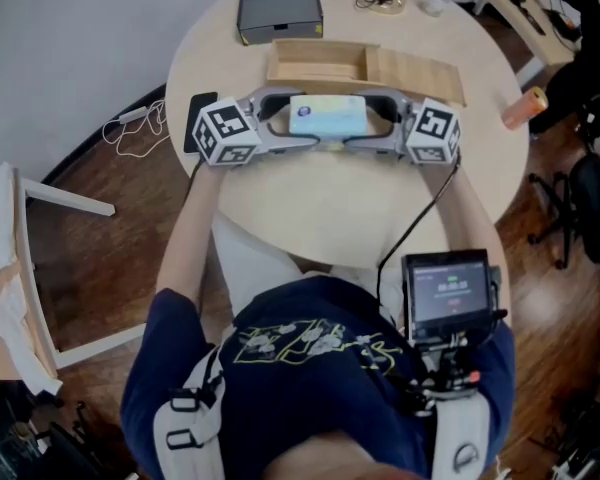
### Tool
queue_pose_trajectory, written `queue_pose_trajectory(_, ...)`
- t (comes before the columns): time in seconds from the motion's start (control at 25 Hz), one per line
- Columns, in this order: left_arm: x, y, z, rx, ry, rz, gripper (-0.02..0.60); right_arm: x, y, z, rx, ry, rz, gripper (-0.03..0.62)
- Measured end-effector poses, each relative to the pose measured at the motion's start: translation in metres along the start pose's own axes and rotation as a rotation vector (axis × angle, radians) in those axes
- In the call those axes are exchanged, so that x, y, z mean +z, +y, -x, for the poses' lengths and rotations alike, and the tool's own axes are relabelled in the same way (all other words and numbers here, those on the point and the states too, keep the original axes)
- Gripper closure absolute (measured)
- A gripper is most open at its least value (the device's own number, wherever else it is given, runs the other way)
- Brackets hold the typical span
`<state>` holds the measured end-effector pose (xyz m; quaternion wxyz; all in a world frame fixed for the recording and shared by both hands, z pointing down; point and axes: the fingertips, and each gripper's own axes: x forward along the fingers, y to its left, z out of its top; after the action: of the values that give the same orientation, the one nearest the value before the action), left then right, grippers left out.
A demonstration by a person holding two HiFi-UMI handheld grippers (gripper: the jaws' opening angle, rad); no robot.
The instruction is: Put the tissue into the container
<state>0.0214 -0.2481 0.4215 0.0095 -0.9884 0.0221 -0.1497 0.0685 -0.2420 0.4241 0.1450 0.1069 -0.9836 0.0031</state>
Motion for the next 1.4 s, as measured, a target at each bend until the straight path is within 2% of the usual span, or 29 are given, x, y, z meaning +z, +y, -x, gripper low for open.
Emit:
queue_pose_trajectory(0.64, 0.014, -0.003, 0.011, 0.002, -0.029, 0.011, 0.196, 0.018, 0.004, 0.0, 0.003, -0.002, 0.009, 0.229)
queue_pose_trajectory(0.96, 0.048, 0.002, 0.02, -0.003, -0.035, 0.007, 0.196, 0.047, -0.002, 0.011, 0.006, -0.036, 0.006, 0.229)
queue_pose_trajectory(1.4, 0.114, 0.036, 0.043, -0.003, -0.012, -0.08, 0.196, 0.117, -0.032, 0.02, -0.051, -0.043, 0.081, 0.229)
